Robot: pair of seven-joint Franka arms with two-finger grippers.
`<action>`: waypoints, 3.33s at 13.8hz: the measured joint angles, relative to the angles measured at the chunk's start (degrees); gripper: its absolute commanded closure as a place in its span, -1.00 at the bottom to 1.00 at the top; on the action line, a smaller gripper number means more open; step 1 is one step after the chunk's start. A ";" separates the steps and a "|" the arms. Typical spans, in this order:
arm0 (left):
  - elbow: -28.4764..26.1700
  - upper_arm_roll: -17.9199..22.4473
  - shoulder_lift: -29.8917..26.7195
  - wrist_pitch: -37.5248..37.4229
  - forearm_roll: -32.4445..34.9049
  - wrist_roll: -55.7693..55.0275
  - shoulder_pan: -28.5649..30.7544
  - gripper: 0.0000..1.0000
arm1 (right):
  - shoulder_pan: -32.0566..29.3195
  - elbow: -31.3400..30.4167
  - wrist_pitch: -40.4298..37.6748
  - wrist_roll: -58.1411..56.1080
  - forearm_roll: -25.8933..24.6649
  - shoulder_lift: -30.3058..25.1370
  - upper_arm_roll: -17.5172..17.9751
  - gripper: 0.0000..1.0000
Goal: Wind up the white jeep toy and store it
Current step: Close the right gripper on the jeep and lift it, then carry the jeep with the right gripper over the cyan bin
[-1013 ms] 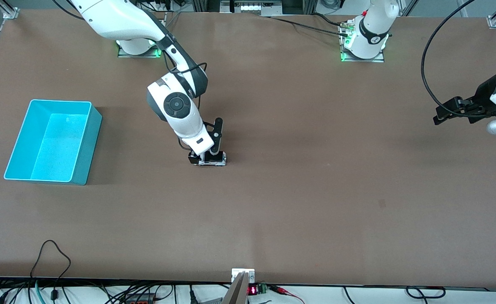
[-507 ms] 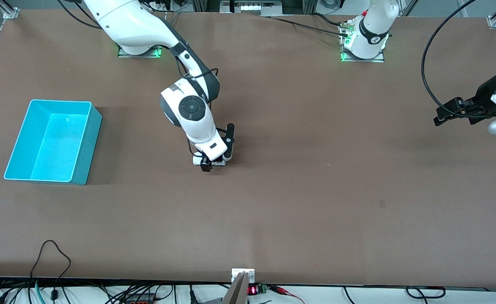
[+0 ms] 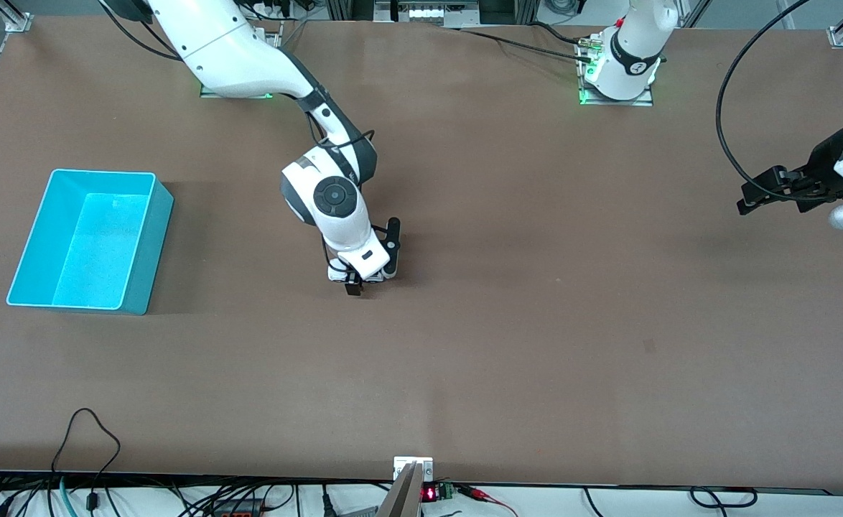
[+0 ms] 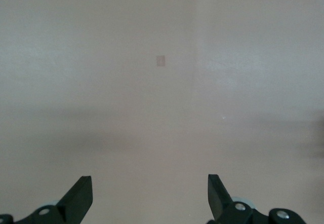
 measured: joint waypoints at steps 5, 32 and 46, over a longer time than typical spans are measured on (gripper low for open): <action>-0.04 -0.07 0.00 0.00 0.00 0.00 0.00 -1.00 | -0.13 0.82 0.27 1.94 0.07 0.47 -0.87 1.00; -0.16 -0.72 0.00 -0.85 0.00 0.15 -0.41 -1.00 | -30.18 -18.67 -16.88 28.12 0.67 -27.92 -19.99 1.00; -0.21 -1.44 0.00 -0.92 0.00 0.15 -0.51 -1.00 | -30.43 -33.48 6.16 29.96 7.47 -22.07 -22.55 0.84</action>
